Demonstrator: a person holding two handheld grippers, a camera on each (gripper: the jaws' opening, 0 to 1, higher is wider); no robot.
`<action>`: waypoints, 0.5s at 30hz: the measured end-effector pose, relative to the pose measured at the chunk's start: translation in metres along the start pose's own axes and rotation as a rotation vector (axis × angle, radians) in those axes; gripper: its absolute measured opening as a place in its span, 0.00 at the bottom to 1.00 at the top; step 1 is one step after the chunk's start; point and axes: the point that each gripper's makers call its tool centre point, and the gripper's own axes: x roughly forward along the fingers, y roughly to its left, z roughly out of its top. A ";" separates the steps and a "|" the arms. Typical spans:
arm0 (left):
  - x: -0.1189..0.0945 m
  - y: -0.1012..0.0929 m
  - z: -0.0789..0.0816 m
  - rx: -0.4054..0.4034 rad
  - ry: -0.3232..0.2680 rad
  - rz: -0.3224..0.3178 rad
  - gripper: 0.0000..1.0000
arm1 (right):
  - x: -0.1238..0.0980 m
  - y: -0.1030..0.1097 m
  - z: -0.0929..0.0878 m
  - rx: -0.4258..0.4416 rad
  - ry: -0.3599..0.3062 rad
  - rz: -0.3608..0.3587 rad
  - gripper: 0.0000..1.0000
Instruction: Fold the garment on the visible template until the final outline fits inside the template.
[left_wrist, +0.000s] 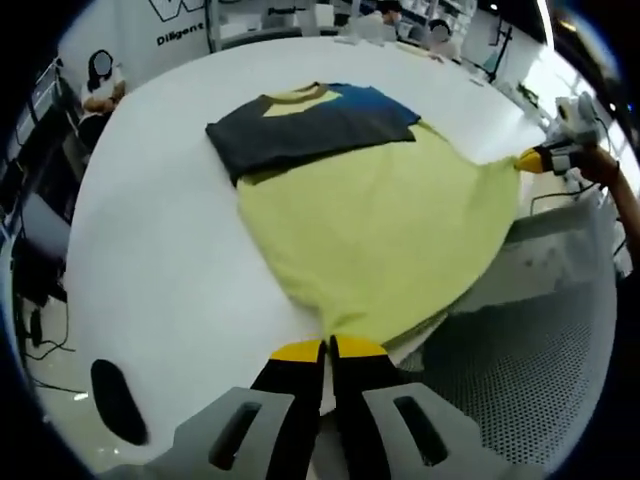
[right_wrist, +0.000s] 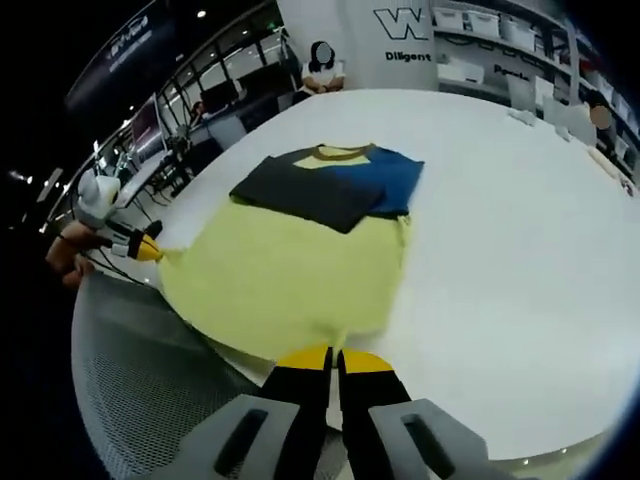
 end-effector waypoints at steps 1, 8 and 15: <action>-0.001 0.001 0.002 0.000 -0.005 0.001 0.01 | 0.000 0.000 0.003 -0.003 -0.008 -0.001 0.00; -0.006 0.012 0.020 -0.014 -0.042 0.026 0.01 | -0.002 -0.008 0.020 -0.005 -0.035 -0.016 0.00; -0.007 0.018 0.030 -0.031 -0.062 0.035 0.01 | -0.001 -0.010 0.033 0.000 -0.057 -0.018 0.00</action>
